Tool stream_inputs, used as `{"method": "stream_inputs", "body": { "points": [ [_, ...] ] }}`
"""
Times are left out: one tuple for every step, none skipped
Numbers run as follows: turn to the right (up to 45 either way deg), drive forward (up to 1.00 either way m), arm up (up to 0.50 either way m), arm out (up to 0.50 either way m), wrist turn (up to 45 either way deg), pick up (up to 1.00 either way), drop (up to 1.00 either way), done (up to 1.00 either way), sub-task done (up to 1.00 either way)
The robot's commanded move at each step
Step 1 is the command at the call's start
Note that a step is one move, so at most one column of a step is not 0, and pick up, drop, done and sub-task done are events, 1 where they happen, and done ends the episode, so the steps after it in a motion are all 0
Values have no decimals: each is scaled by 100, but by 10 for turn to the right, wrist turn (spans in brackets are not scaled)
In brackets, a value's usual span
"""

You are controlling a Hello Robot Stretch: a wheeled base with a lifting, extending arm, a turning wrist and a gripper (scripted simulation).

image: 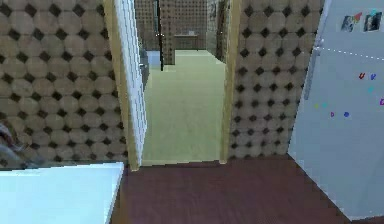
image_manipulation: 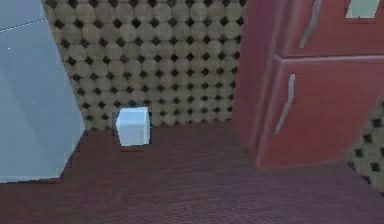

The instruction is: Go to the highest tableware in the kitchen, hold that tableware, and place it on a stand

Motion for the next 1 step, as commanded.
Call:
{"method": "stream_inputs", "body": {
  "points": [
    [-30,0,0,0,0,0,0,0,0]
  ]
}}
